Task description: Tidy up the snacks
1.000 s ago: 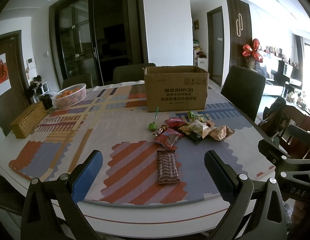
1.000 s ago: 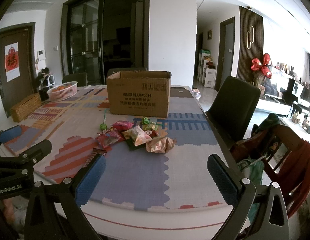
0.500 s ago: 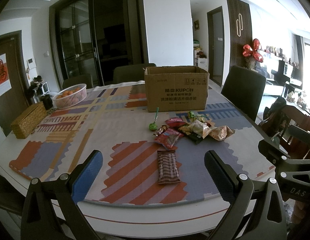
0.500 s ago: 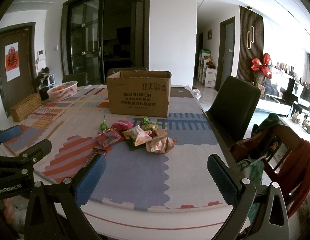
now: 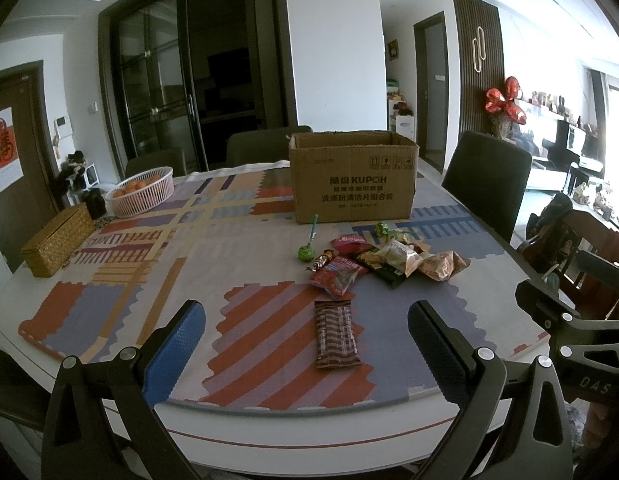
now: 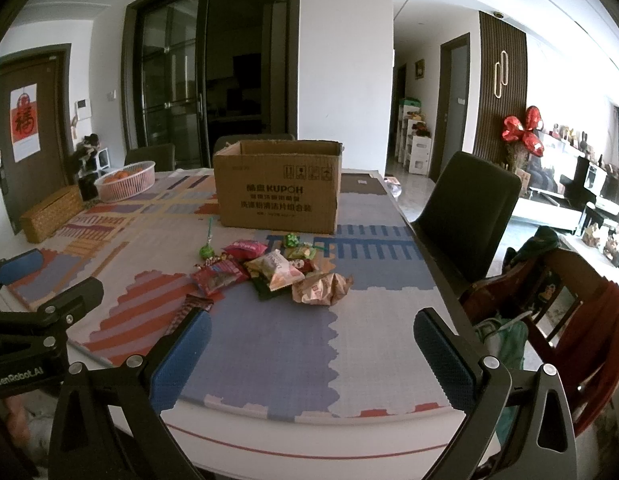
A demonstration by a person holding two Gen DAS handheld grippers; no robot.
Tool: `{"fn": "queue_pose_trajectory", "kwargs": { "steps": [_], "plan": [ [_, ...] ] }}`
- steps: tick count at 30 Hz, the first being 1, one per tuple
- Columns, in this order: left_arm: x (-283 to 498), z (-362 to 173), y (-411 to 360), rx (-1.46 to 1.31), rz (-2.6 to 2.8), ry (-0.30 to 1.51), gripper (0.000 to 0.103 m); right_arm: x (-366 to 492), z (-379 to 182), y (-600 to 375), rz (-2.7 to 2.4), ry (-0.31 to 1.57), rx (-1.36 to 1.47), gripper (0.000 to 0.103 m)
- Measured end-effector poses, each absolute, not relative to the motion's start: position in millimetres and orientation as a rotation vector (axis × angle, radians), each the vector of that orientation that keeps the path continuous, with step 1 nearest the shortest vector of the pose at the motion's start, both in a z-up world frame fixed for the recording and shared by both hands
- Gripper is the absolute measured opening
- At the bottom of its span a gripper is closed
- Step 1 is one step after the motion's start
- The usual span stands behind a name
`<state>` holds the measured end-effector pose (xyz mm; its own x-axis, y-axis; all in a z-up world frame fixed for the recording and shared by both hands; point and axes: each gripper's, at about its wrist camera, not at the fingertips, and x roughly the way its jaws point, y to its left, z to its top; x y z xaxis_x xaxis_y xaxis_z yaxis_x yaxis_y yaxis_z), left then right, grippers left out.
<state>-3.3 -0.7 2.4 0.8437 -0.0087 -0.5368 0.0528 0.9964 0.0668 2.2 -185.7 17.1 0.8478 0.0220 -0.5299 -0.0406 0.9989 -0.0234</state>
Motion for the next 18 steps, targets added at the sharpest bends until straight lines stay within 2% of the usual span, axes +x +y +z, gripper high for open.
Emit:
{"fn": "queue_pose_trajectory", "kwargs": {
  "steps": [11, 18],
  "plan": [
    [-1, -3, 2, 0.081, -0.05, 0.582, 0.103, 11, 10, -186, 0.046, 0.589, -0.026, 0.102],
    [19, -11, -5, 0.09, -0.079, 0.635, 0.09, 28, 1, -186, 0.065, 0.634, -0.021, 0.102]
  ]
}}
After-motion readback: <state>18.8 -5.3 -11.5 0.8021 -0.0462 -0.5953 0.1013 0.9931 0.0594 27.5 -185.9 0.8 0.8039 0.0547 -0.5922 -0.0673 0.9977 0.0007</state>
